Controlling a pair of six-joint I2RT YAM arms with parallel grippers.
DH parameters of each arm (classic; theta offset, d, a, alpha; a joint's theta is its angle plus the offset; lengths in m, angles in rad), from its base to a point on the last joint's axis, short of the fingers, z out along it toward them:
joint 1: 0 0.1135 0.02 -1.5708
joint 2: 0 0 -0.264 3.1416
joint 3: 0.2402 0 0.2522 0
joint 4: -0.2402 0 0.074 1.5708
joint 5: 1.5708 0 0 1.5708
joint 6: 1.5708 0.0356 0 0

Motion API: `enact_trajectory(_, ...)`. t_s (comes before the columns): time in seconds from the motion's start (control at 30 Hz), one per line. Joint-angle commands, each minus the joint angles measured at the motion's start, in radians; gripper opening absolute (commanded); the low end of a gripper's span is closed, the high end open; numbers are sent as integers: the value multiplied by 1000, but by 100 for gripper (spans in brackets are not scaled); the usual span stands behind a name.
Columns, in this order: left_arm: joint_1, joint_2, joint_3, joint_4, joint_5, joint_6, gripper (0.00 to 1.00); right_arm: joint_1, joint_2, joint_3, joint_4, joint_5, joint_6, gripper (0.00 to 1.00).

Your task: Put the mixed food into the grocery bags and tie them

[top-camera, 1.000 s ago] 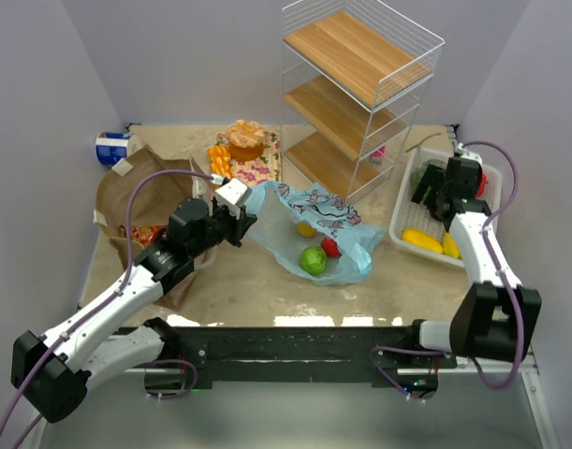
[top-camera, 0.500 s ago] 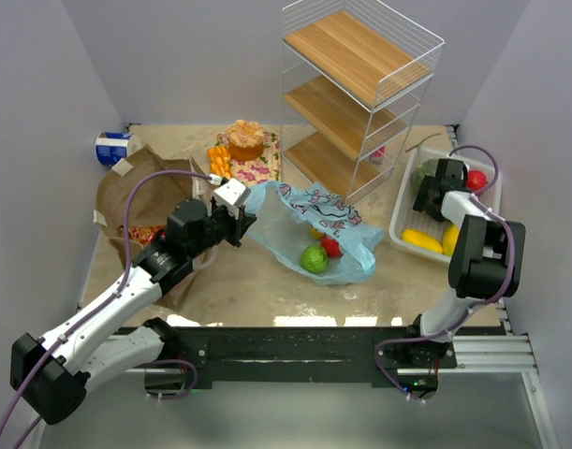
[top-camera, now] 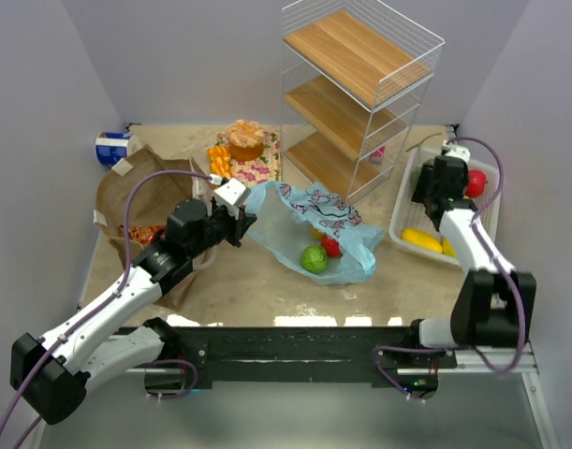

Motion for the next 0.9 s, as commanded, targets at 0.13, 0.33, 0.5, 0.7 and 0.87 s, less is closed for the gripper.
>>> enact_trajectory(0.13,7,10,7,32,31,9,0,501,-600,-99,12,-26,30,41)
enact_trajectory(0.33,6,20,7,31,25,12,0,705,-677,-87,-44,-387,22,41)
enact_trajectory(0.5,6,34,5,32,29,10,0,940,-539,-46,-195,-163,-18,39)
enact_trajectory(0.7,6,40,1,34,14,13,0,1039,-320,28,-236,-10,24,41)
enact_trajectory(0.87,6,48,1,34,14,13,0,1043,-120,161,-330,110,84,63)
